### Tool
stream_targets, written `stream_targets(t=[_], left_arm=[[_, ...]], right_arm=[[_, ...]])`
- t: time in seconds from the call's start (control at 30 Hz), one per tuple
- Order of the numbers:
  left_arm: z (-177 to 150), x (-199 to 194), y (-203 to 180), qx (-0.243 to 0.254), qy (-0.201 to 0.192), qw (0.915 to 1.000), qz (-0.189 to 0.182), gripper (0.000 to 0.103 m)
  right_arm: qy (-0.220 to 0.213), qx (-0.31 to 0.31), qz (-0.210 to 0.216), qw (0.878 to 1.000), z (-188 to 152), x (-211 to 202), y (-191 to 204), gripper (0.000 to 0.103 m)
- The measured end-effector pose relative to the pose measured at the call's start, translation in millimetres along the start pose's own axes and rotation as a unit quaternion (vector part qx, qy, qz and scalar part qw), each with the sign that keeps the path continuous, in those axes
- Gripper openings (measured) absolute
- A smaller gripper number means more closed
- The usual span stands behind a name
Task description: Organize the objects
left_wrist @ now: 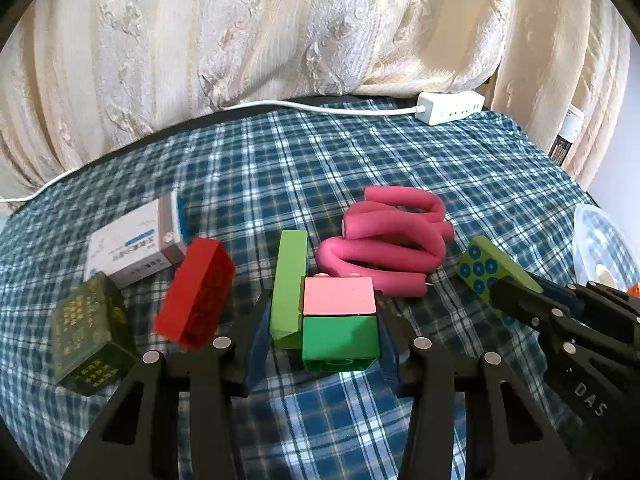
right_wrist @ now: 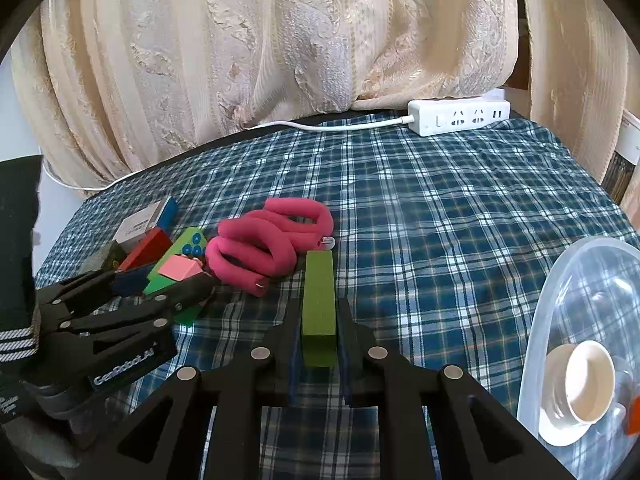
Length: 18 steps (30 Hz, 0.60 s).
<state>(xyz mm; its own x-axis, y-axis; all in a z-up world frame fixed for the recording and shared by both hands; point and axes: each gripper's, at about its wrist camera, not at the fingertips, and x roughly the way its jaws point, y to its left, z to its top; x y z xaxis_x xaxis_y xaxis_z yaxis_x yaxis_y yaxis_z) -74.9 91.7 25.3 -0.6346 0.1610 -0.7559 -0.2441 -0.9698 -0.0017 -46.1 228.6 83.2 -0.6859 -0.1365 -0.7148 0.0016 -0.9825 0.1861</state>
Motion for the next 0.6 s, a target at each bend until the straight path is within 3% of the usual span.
stream_targets(t=[0.6], left_arm=[[-9.0, -52.5, -11.0, -0.008, -0.045, 0.9989, -0.012, 0.048]], right_arm=[[-0.010, 0.012, -0.007, 1.000, 2.0, -1.1, -9.4, 0.016]])
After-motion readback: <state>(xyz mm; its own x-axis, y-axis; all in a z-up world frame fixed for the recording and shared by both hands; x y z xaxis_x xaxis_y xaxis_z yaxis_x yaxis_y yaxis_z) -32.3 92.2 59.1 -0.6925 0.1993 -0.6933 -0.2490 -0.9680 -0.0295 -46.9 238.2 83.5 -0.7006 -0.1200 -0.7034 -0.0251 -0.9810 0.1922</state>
